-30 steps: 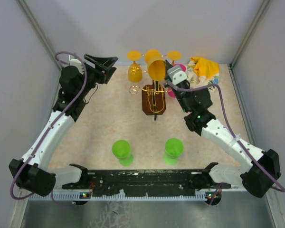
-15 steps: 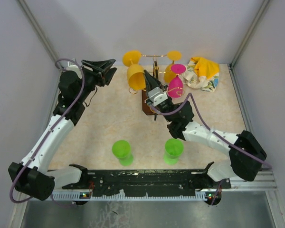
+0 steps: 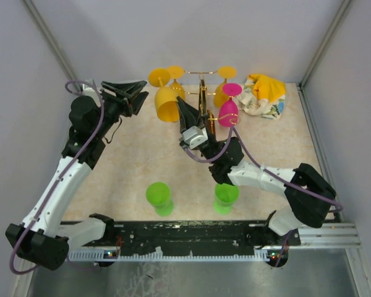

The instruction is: Place the wine glass upside down on the wine glass rack

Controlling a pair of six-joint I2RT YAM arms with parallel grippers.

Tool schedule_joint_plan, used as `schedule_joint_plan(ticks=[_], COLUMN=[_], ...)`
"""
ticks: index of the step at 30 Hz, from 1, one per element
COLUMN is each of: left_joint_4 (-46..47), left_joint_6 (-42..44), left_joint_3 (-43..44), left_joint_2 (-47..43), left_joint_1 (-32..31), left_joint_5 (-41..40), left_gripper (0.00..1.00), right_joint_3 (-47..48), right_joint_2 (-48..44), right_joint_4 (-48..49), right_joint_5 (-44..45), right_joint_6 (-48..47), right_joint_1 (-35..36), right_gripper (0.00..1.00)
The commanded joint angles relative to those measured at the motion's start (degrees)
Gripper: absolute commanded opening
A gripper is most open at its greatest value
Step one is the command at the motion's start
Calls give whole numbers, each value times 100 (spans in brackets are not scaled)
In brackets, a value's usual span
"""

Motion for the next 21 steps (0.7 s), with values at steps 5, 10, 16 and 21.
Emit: schedule_joint_plan(ticks=[5,10,16,21], left_joint_4=[-210,-16,23,71], left_joint_6=[24,-141,-179,-161], left_joint_3=[-323,-402,-452,-461], left_joint_2=[-67,101,62,12], left_joint_1=[42,41,40,44], left_joint_5=[261,619,500,407], left_gripper=[55,54,54,54], right_joint_3=[412,494,455,357], right_joint_2=[138,316,370,362], right_joint_4=[500,493,529,621], right_joint_5=[-218,-193,-150,-81], right_joint_6=[-177,-165,-169,-166], right_joint_1=[184,339,495,609], right_gripper=[0,0,0,0])
